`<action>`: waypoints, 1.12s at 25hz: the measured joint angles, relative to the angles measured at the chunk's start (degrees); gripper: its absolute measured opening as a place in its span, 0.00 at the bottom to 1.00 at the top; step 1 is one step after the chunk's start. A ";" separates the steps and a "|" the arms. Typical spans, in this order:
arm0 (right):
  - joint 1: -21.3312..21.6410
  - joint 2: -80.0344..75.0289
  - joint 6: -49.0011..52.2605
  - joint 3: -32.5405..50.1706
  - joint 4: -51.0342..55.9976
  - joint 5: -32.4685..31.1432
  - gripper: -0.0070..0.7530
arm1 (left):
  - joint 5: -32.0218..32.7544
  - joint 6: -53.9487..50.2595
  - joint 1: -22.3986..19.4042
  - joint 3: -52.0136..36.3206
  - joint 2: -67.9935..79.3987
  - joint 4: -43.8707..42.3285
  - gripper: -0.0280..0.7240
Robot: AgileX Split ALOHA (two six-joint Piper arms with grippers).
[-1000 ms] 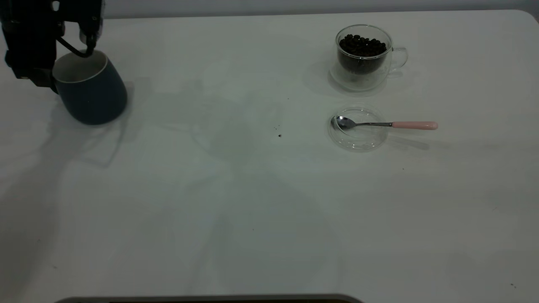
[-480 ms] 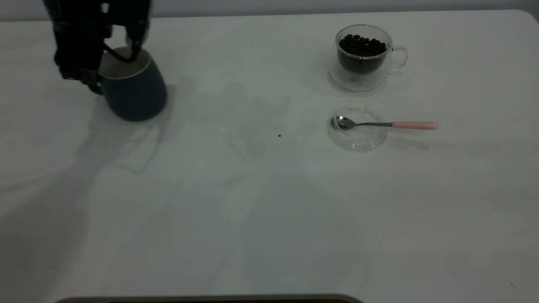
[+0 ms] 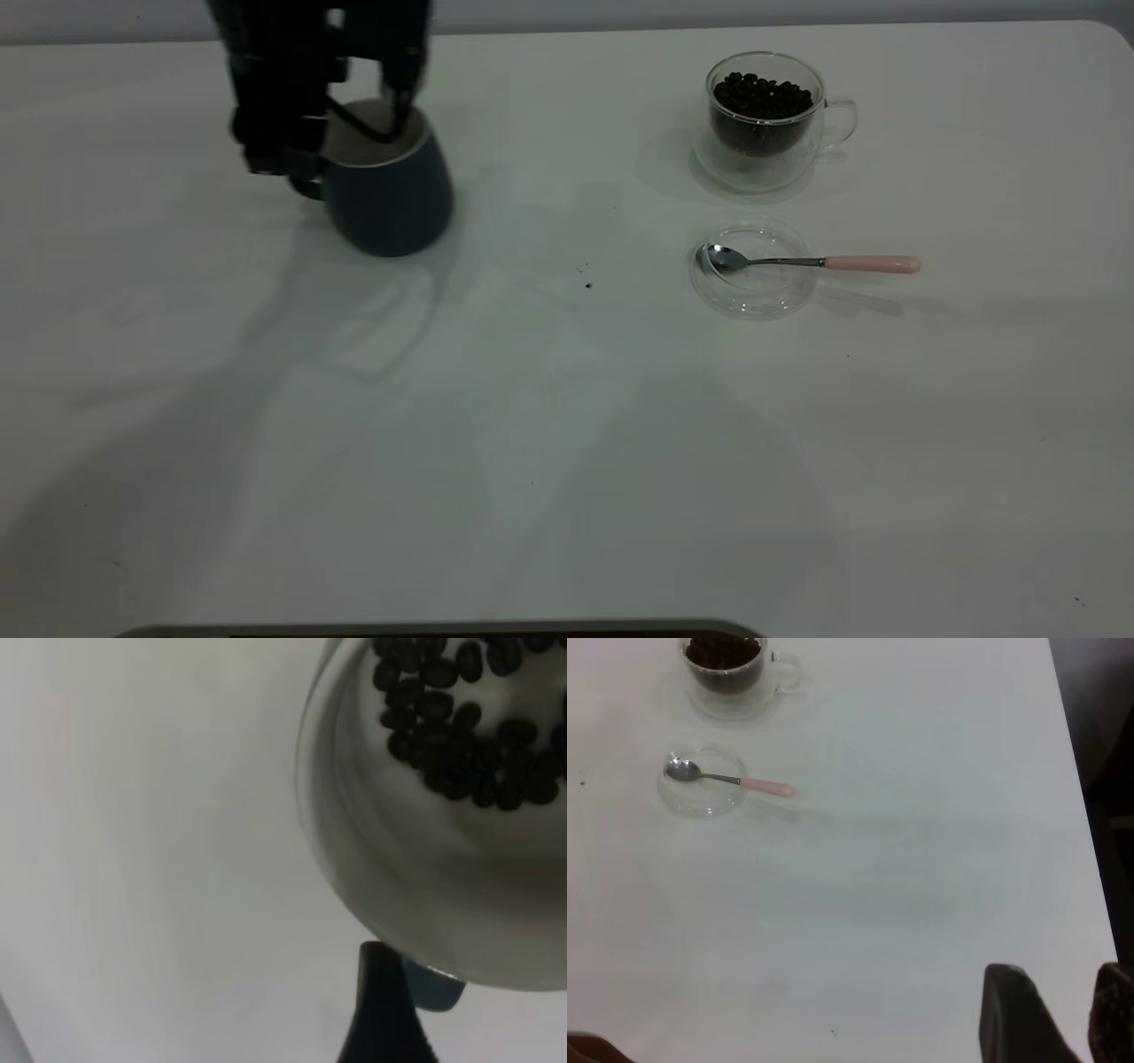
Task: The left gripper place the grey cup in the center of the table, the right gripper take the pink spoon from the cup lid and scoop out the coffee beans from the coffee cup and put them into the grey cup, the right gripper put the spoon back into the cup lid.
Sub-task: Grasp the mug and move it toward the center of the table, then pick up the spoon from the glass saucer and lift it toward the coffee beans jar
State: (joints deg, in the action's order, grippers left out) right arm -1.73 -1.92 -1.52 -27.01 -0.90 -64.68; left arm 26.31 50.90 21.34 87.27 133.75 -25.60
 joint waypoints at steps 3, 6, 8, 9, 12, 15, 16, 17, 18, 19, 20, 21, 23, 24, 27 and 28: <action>0.00 0.00 0.00 0.00 0.00 0.00 0.33 | -1.50 -0.68 2.11 0.00 0.00 0.05 0.79; 0.00 0.00 0.00 0.00 0.00 0.00 0.33 | -2.85 -1.05 4.06 0.05 0.42 0.05 0.79; 0.00 0.00 0.00 0.00 0.00 0.00 0.33 | -3.77 -1.23 5.09 0.05 0.77 0.05 0.79; 0.00 0.00 0.00 0.00 0.00 0.00 0.33 | -3.99 -1.29 5.46 0.05 1.08 0.05 0.79; 0.00 0.00 0.00 0.00 0.00 0.00 0.33 | -4.24 -2.48 6.31 0.05 1.29 -0.08 0.79; 0.00 0.00 0.00 0.00 0.00 0.00 0.33 | -3.64 -4.98 6.38 0.05 -0.15 -0.41 0.79; 0.00 0.00 0.00 0.00 0.00 0.00 0.33 | -3.22 -6.01 6.38 0.05 -1.18 -0.69 0.79; 0.00 0.00 0.00 0.00 0.00 0.00 0.33 | -2.36 -6.93 6.38 0.05 -2.53 -1.20 0.79; 0.00 0.00 0.00 0.00 0.00 0.00 0.33 | -1.04 -8.40 6.38 0.05 -4.13 -1.88 0.79; 0.00 0.00 0.00 0.00 0.00 0.00 0.33 | 0.59 -10.25 6.38 0.21 -5.51 -2.42 0.79; 0.00 0.00 0.00 0.00 0.00 0.00 0.33 | 2.54 -12.61 6.38 0.40 -7.23 -3.16 0.79; 0.00 0.00 0.00 0.00 0.00 0.00 0.33 | 4.65 -14.89 6.38 0.45 -8.96 -4.12 0.79; 0.00 0.00 0.00 0.00 0.00 0.00 0.33 | 9.19 -21.43 6.38 0.52 -12.13 -5.52 0.79; 0.00 0.00 0.00 0.00 0.00 0.00 0.33 | 11.91 -25.11 6.38 0.52 -13.93 -6.17 0.79; 0.00 0.00 0.00 0.00 0.00 0.00 0.33 | 19.90 -34.92 6.38 0.52 -19.45 -8.34 0.79; 0.00 0.00 0.00 0.00 0.00 0.00 0.33 | 22.89 -37.13 6.38 0.52 -21.58 -9.38 0.79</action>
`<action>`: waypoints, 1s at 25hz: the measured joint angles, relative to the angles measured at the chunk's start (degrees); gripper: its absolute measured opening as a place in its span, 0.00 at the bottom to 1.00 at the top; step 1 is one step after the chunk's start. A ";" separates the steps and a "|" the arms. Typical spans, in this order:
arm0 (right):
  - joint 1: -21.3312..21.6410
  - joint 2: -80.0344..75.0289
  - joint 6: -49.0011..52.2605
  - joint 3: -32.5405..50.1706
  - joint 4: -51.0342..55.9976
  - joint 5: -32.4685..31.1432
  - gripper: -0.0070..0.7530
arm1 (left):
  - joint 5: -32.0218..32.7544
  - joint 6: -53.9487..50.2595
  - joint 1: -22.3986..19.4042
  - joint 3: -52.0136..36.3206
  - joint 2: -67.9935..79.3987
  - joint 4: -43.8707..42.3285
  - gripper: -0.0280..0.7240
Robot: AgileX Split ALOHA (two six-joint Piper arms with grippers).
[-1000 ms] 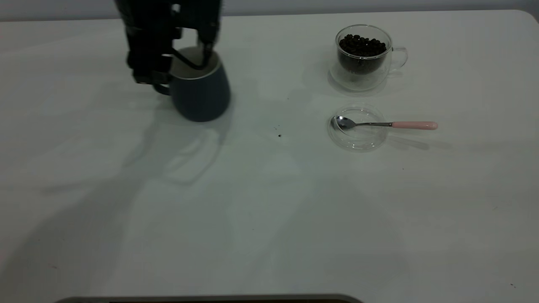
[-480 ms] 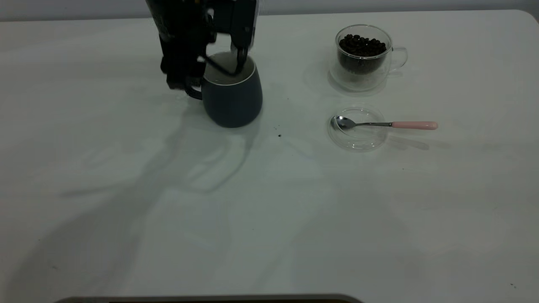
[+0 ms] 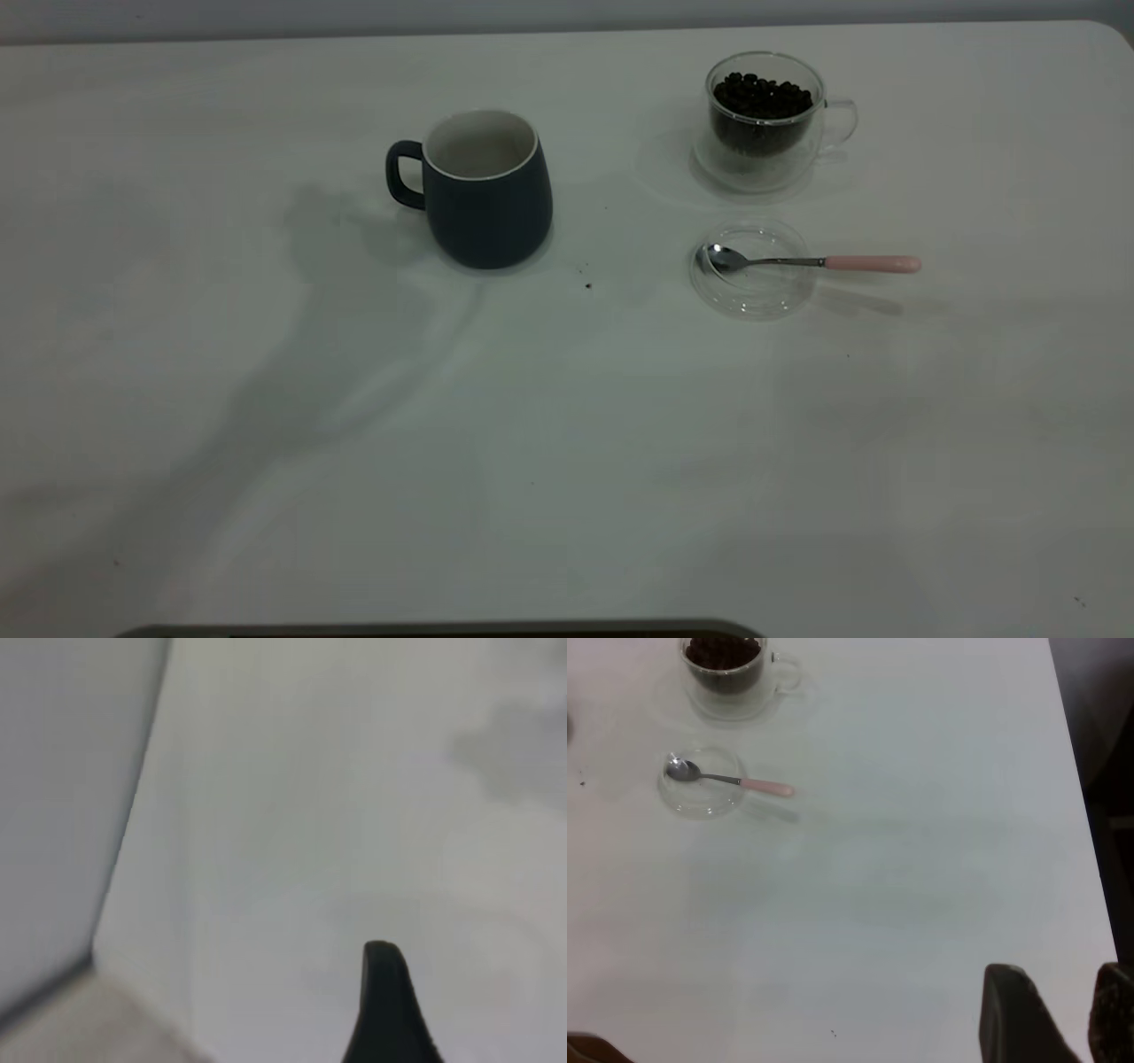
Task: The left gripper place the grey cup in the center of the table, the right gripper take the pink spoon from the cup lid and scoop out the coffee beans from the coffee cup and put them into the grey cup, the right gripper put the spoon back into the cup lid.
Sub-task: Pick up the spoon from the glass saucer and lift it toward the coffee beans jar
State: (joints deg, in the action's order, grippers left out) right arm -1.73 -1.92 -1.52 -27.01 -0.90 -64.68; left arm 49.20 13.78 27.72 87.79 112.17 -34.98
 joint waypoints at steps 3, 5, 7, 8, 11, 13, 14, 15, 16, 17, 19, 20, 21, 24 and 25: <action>0.00 0.00 0.00 0.00 0.00 0.00 0.33 | 8.44 -4.58 0.00 0.00 -6.68 -2.11 0.79; 0.00 0.00 0.00 0.00 0.00 0.00 0.33 | 13.82 -6.27 0.00 0.00 -11.21 -2.11 0.79; 0.00 0.00 0.00 0.00 0.00 0.00 0.33 | 17.78 -8.17 0.00 0.00 -16.17 -1.93 0.79; 0.00 0.00 0.00 0.00 0.00 0.01 0.33 | 17.78 -9.02 0.00 0.00 -18.70 -1.76 0.79; 0.00 0.06 0.00 0.00 0.00 0.06 0.33 | 17.78 -10.41 0.00 0.00 -25.68 -1.11 0.79; 0.00 0.11 0.00 0.00 0.00 0.06 0.33 | 17.78 -11.06 0.00 -0.30 -30.30 -0.91 0.79; 0.00 0.17 0.00 0.00 0.00 0.06 0.33 | 17.78 -11.32 0.00 -0.79 -32.96 -0.40 0.79; 0.00 0.23 0.00 0.00 0.00 0.06 0.33 | 17.78 -11.44 0.00 -1.28 -35.68 0.41 0.79; 0.00 0.28 0.00 0.00 0.00 0.06 0.33 | 17.83 -11.48 0.00 -2.02 -38.01 1.32 0.79; 0.00 0.28 0.00 0.00 0.00 0.06 0.33 | 17.83 -11.48 0.00 -2.96 -40.87 2.88 0.79; 0.00 0.28 0.00 0.00 0.00 0.06 0.33 | 17.83 -11.48 0.00 -5.26 -46.42 6.64 0.79; 0.00 0.28 0.00 0.00 0.00 0.06 0.33 | 17.83 -11.48 0.00 -6.91 -49.62 8.12 0.79; 0.00 0.28 0.00 0.00 0.00 0.06 0.33 | 17.83 -11.48 0.00 -8.82 -52.92 9.78 0.79; 0.00 0.28 0.00 0.00 0.00 0.06 0.33 | 17.83 -11.48 0.00 -14.56 -62.11 12.72 0.79; 0.00 0.28 0.00 0.00 0.00 0.06 0.33 | 17.83 -11.57 0.00 -16.56 -65.22 13.04 0.79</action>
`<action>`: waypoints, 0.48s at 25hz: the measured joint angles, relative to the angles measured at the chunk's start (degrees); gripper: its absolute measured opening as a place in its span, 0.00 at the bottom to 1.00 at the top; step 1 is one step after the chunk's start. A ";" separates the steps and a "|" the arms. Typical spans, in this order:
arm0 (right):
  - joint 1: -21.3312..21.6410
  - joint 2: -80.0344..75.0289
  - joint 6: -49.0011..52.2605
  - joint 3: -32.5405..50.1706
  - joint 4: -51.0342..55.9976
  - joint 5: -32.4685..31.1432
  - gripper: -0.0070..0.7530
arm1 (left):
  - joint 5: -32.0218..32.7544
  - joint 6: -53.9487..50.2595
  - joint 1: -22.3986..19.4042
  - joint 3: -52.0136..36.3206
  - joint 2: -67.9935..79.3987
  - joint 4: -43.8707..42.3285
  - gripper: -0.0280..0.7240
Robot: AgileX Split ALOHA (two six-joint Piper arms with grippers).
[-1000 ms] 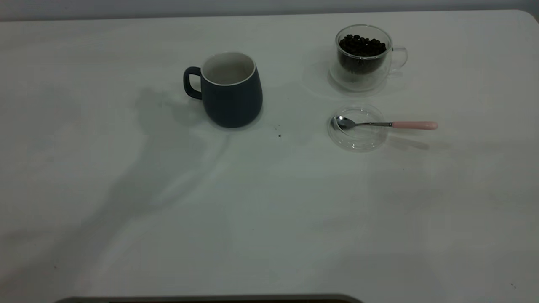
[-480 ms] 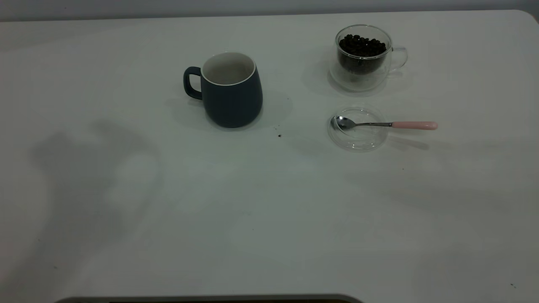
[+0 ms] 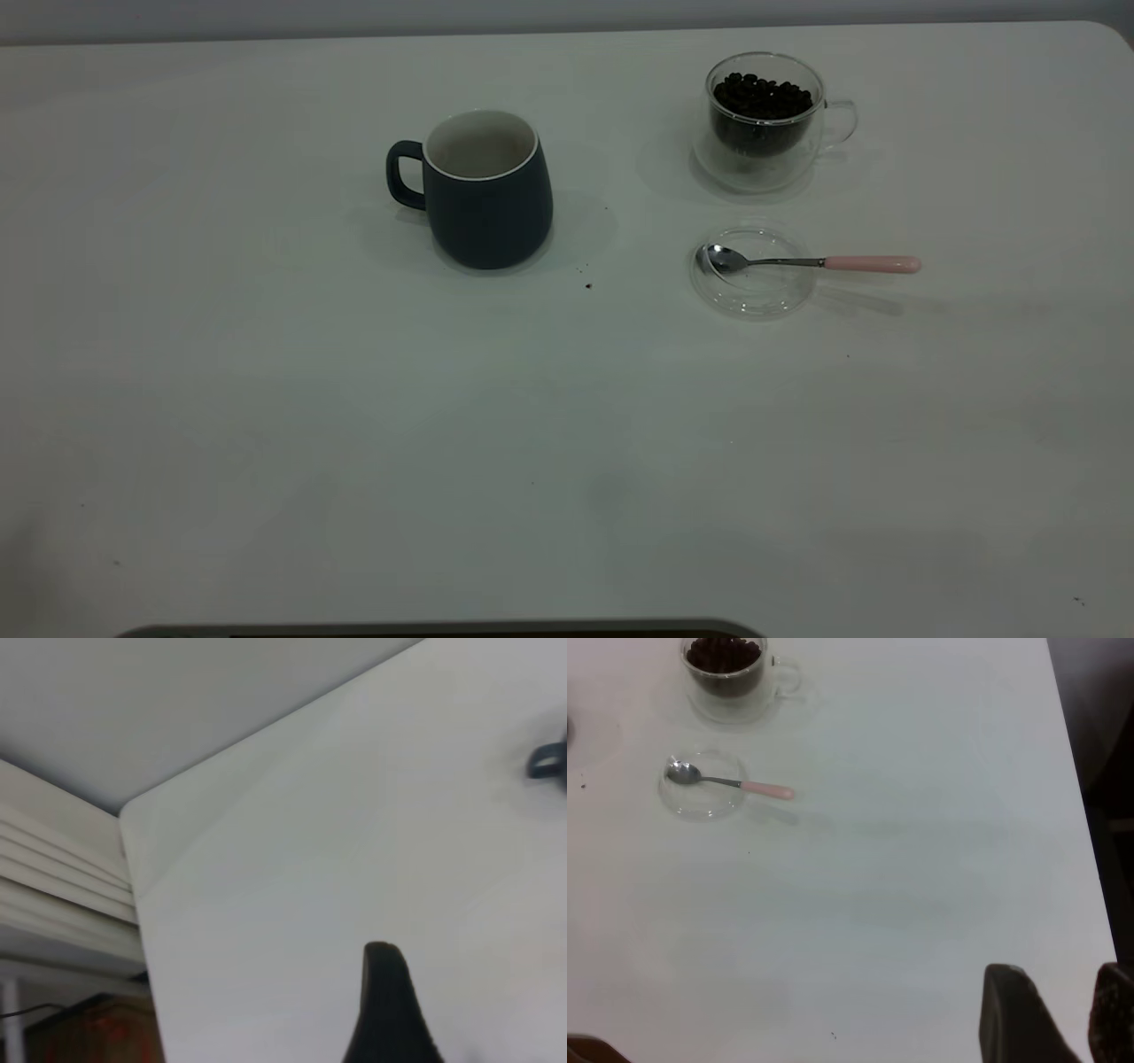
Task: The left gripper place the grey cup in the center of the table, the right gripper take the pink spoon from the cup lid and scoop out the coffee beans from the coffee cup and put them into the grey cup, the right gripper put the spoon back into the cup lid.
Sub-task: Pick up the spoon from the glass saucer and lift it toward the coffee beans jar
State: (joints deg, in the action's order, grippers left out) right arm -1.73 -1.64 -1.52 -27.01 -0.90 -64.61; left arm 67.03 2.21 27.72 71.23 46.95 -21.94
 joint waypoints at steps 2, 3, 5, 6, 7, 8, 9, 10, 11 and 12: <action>0.00 0.00 0.00 0.00 0.00 0.00 0.33 | 0.00 -1.07 0.00 -3.60 -5.55 0.05 0.79; 0.00 0.00 0.00 0.00 0.00 0.00 0.33 | 0.00 -1.74 0.00 -5.52 -8.35 0.05 0.79; 0.00 0.00 0.00 0.00 0.00 0.00 0.32 | 0.00 -2.64 0.00 -9.10 -13.13 0.68 0.79; 0.00 0.00 0.00 0.00 0.00 0.00 0.32 | 0.00 -2.91 0.00 -10.95 -15.53 1.31 0.79; 0.00 0.00 0.00 0.00 0.00 0.00 0.32 | 0.00 -3.19 0.00 -12.79 -17.81 2.21 0.79; 0.00 0.00 0.00 0.00 0.00 0.00 0.32 | 0.00 -3.49 0.00 -14.33 -19.95 3.42 0.79; 0.00 0.00 0.00 0.00 0.00 0.00 0.32 | 0.00 -4.00 -0.11 -16.19 -21.62 4.52 0.79; 0.00 0.00 0.00 0.00 0.00 0.00 0.32 | 0.00 -4.35 -0.46 -18.11 -23.49 6.26 0.79; 0.00 0.00 0.00 0.00 0.00 0.00 0.32 | 0.00 -4.45 -1.19 -19.72 -25.18 7.98 0.79; 0.00 0.00 0.00 0.00 0.00 0.00 0.32 | 0.00 -4.57 -2.29 -21.60 -26.53 9.74 0.79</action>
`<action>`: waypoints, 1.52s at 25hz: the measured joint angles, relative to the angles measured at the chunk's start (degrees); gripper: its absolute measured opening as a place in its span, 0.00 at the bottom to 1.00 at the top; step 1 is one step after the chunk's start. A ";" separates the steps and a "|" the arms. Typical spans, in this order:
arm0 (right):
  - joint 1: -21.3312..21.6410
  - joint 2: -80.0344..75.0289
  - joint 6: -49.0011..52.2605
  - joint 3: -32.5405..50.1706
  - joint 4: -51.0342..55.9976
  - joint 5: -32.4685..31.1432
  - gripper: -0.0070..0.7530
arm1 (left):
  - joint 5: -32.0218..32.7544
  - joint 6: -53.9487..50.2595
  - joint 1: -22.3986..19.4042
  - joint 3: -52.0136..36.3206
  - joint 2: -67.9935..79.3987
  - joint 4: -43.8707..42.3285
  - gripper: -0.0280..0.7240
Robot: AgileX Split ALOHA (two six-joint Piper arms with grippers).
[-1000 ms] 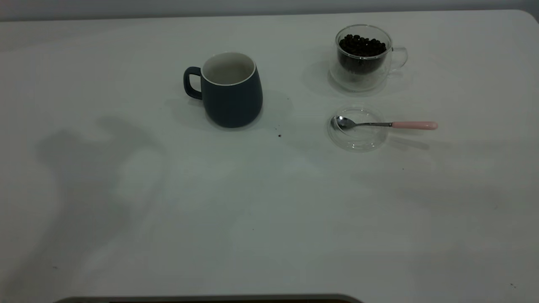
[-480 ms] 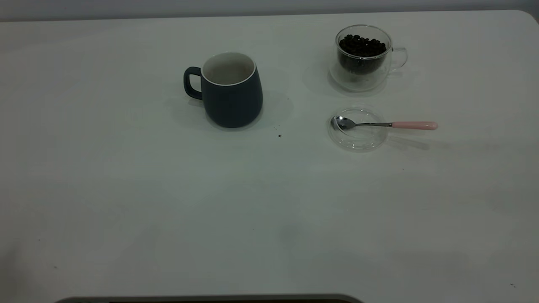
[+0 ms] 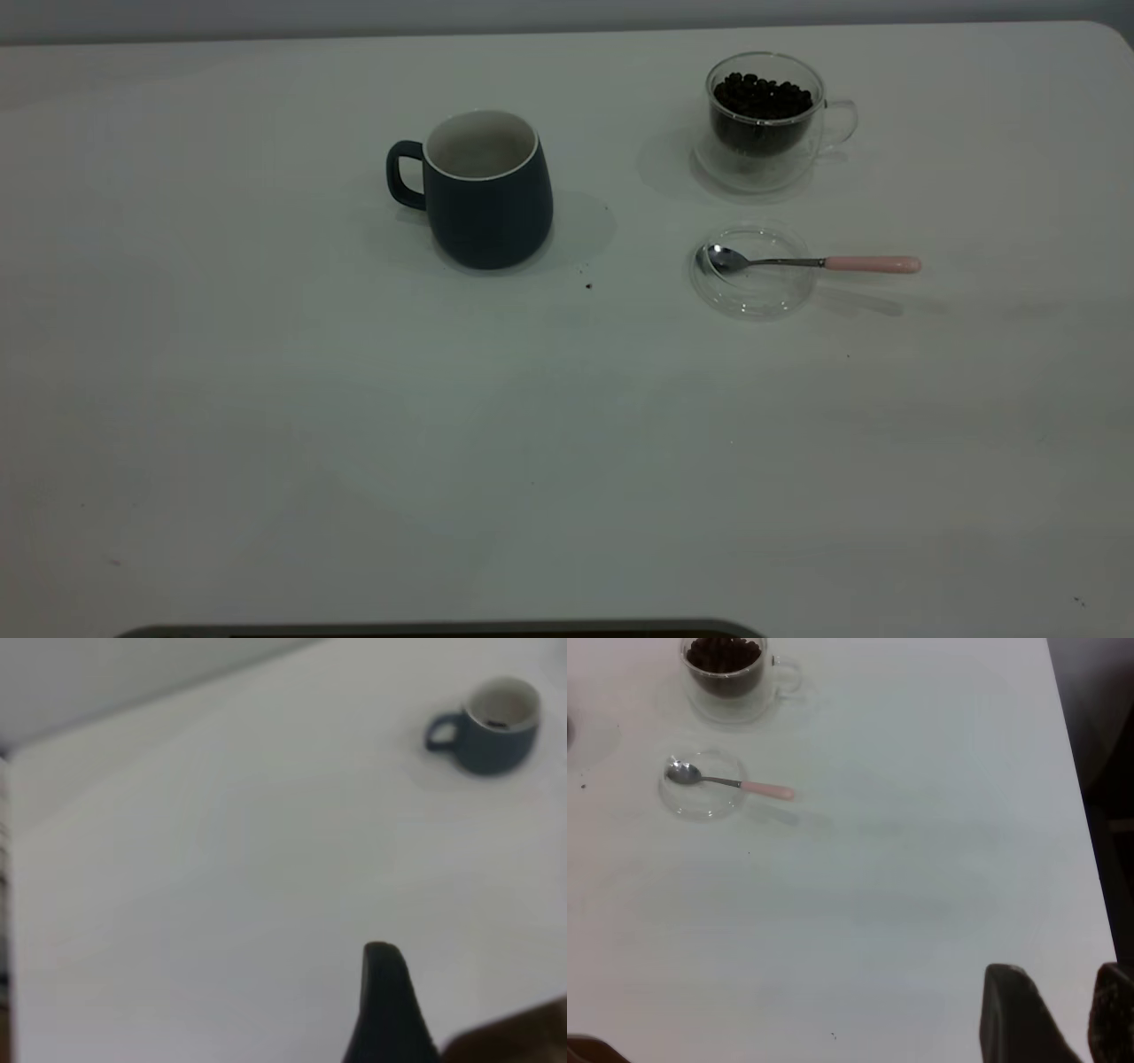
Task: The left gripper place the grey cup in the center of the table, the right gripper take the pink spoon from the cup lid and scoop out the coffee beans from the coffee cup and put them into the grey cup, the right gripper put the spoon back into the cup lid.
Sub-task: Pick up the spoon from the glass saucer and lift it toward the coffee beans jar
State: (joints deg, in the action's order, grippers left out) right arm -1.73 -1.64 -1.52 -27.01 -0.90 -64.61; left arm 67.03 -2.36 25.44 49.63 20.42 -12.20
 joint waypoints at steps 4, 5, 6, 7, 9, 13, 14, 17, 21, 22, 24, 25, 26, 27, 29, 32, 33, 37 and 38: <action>0.00 0.00 0.00 0.00 0.00 0.00 0.32 | 0.00 0.00 -7.39 -6.75 -5.59 6.93 0.79; 0.00 0.00 0.00 0.00 0.00 0.00 0.32 | 0.00 0.34 -9.28 -8.37 -6.87 8.65 0.79; 0.00 0.00 0.00 0.00 0.00 0.00 0.32 | 0.00 0.91 -11.62 -9.68 -8.12 10.18 0.79; 0.00 0.00 0.00 0.00 0.00 0.00 0.32 | -0.13 1.79 -13.86 -11.15 -9.15 11.59 0.79; 0.00 0.00 0.00 0.00 0.00 0.00 0.32 | -0.25 3.74 -17.50 -13.83 -11.69 13.46 0.79; 0.00 0.00 0.00 0.00 0.00 0.00 0.32 | -0.30 5.39 -21.82 -17.82 -17.40 14.58 0.79; 0.00 0.00 0.00 0.00 0.00 0.00 0.32 | -0.30 5.55 -22.08 -18.46 -18.82 14.46 0.79; 0.00 0.00 0.00 0.00 0.00 0.00 0.32 | -0.36 5.49 -22.22 -19.74 -21.33 14.30 0.79; 0.00 0.00 0.00 0.00 0.00 0.00 0.32 | -1.40 5.16 -22.22 -21.30 -21.47 14.21 0.79; 0.00 0.00 0.00 0.00 0.00 0.00 0.32 | -1.39 5.05 -22.22 -21.58 -21.47 14.16 0.79; 0.00 0.00 0.00 0.00 0.00 0.00 0.32 | -1.51 4.61 -22.22 -21.72 -21.47 13.82 0.79; 0.00 0.00 0.00 0.00 0.00 0.00 0.32 | -1.58 4.28 -22.22 -21.72 -21.47 13.54 0.79; 0.00 0.00 0.00 0.00 0.00 0.00 0.32 | -1.64 3.94 -22.22 -21.72 -21.47 13.31 0.79; 0.00 0.00 0.00 0.00 0.00 0.00 0.32 | -1.69 3.67 -22.22 -21.72 -21.47 13.08 0.79; 0.00 0.00 0.00 0.00 0.00 0.00 0.32 | -1.69 3.51 -22.22 -21.72 -21.47 12.92 0.79; 0.00 0.00 0.00 0.00 0.00 0.00 0.32 | -1.69 3.41 -22.22 -21.72 -21.47 12.88 0.79; 0.00 0.00 0.00 0.00 0.00 0.00 0.32 | -1.69 3.41 -22.22 -21.72 -21.47 12.88 0.79; 0.00 0.00 0.00 0.00 0.00 0.00 0.32 | -1.69 3.41 -22.22 -21.72 -21.47 12.88 0.79; 0.00 0.00 0.00 0.00 0.00 0.00 0.32 | -1.69 3.41 -22.22 -21.72 -21.47 12.88 0.79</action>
State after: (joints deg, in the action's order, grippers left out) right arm -1.73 -1.64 -1.52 -27.01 -0.90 -64.61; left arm 65.34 1.05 3.22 27.91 -1.05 0.68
